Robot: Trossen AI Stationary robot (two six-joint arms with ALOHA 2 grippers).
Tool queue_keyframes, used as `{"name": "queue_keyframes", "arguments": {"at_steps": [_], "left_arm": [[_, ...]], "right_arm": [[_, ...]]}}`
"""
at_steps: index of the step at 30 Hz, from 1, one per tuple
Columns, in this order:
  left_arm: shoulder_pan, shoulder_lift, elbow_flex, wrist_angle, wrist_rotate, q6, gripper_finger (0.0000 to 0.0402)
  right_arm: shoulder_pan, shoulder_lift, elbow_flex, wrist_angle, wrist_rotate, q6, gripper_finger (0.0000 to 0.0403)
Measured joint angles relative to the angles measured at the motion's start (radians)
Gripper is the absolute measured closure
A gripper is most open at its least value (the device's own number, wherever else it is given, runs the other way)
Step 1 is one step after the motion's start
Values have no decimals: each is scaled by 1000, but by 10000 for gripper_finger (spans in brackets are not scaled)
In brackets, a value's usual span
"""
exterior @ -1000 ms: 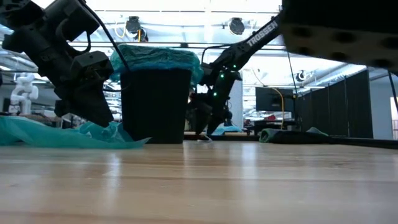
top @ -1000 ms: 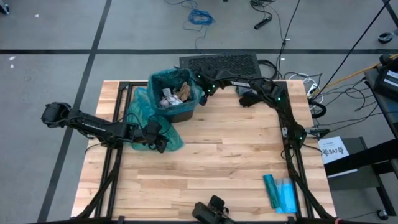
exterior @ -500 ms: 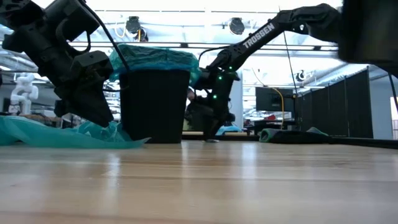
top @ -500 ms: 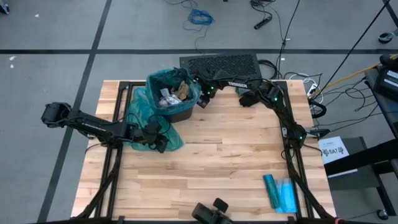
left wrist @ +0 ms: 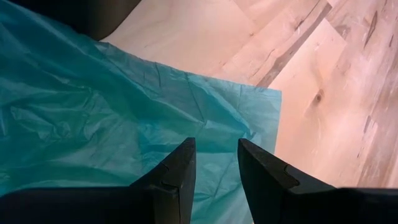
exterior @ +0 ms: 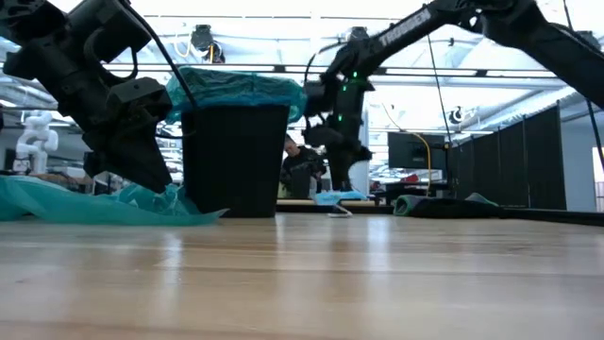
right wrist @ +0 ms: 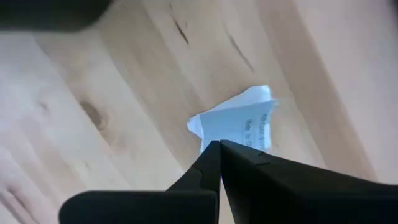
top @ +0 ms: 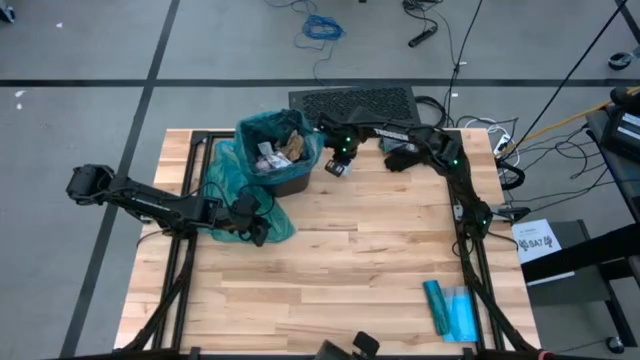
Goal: Place trash/remove bag and relplace
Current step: Put the white paper into the trash bin
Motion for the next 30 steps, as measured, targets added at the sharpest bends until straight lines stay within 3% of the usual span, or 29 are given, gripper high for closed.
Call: {"name": "queue_keyframes", "arguments": {"at_steps": [6, 14, 23, 26, 30], "left_arm": [[0, 0, 0, 0, 0, 1, 285], [-1, 0, 0, 1, 0, 0, 285], [-1, 0, 0, 1, 10, -3, 285], [-1, 0, 0, 1, 10, -3, 285], [-1, 0, 0, 1, 11, -3, 285]], "right_arm": [[4, -100, 0, 0, 41, 28, 403], [-5, -95, -16, 7, 41, 29, 396], [-38, -89, -216, 83, -6, 27, 287], [-38, -89, -243, 133, -67, 41, 247], [-26, -89, -241, 165, -71, 47, 202]]}}
